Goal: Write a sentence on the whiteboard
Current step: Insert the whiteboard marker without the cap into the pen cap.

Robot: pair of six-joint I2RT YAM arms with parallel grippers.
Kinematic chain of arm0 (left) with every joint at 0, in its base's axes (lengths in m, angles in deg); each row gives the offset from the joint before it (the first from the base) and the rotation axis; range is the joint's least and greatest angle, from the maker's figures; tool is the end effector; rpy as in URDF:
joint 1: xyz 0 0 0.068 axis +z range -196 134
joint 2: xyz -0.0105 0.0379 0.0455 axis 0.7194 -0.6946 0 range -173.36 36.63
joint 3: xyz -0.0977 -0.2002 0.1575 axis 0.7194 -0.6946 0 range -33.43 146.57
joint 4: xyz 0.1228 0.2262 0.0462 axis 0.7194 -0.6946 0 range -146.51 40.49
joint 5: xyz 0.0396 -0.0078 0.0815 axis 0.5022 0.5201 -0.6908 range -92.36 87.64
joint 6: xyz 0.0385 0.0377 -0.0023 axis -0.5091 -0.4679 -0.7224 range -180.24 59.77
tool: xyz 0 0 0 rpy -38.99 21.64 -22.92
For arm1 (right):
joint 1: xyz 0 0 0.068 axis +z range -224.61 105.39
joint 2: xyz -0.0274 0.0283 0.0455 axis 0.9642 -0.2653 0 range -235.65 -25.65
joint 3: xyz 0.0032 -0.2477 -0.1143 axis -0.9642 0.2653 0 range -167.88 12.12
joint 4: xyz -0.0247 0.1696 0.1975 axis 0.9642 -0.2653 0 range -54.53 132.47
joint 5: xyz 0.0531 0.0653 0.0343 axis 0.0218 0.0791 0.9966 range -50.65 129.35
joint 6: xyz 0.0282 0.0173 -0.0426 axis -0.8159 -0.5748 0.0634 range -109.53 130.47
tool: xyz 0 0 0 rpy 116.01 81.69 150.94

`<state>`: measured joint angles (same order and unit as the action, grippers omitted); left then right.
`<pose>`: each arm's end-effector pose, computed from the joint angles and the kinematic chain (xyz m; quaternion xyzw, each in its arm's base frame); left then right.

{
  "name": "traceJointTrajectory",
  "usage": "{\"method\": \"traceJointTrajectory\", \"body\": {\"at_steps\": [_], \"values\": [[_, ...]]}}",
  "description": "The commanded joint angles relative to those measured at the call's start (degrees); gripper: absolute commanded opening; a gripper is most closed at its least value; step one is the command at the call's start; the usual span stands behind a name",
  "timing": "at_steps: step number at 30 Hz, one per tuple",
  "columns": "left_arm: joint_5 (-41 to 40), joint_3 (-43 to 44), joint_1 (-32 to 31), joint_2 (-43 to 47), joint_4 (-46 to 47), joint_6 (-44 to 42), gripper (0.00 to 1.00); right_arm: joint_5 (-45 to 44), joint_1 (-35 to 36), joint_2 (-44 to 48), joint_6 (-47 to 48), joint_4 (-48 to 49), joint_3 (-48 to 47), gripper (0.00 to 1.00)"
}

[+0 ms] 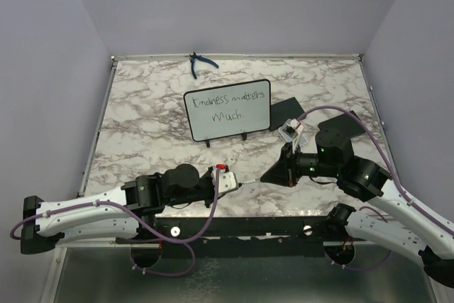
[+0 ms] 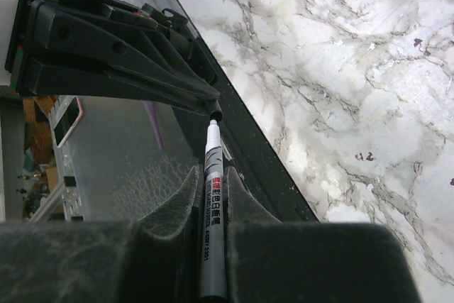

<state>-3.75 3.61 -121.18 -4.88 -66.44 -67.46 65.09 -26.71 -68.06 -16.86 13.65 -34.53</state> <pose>0.0451 -0.1673 0.2891 0.5390 0.6260 -0.3066 0.4728 0.0967 0.1303 0.3254 -0.2649 0.7856 0.4700 0.3029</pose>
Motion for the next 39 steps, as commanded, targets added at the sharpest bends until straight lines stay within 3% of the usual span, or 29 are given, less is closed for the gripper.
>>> {"method": "traceJointTrajectory", "body": {"at_steps": [1,39], "values": [[1.4,-0.6,-0.6,0.3,-0.5,-0.8,0.00,2.3,-0.3,-0.4,0.3,1.5,-1.0,0.00],[-0.5,-0.7,-1.5,0.6,-0.5,-0.5,0.00,3.6,-0.4,0.4,-0.3,1.8,1.5,0.00]]}}
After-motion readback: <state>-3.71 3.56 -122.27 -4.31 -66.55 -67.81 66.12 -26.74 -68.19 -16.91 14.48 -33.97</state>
